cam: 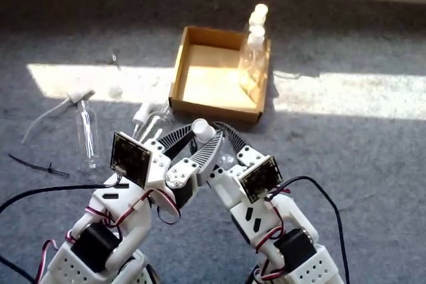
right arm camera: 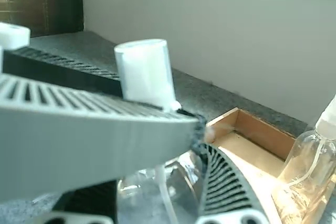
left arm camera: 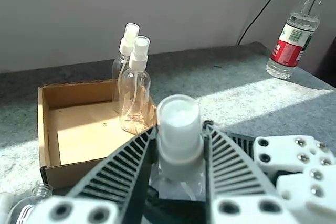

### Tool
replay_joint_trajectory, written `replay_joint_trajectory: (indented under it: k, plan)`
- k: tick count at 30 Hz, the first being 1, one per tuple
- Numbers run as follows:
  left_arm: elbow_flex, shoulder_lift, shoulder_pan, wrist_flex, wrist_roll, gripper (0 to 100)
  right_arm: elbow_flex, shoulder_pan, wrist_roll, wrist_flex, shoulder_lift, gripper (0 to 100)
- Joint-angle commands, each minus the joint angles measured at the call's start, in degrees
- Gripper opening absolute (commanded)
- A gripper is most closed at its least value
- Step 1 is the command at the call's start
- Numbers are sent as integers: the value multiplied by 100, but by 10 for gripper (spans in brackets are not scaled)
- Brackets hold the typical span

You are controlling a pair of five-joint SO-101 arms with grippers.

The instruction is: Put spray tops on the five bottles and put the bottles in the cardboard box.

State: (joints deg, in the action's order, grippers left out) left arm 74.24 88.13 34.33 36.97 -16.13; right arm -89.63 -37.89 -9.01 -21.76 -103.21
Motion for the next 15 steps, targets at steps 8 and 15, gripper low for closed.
replay_joint_trajectory:
  k: [8, 15]
  plan:
    - [-549, -84, 66, 475, 1336, 188, 629, -4, 53, 31, -198, 4]
    - [-1288, -22, -400, 1187, 1363, 256, 611, -4, 44, 40, -198, 4]
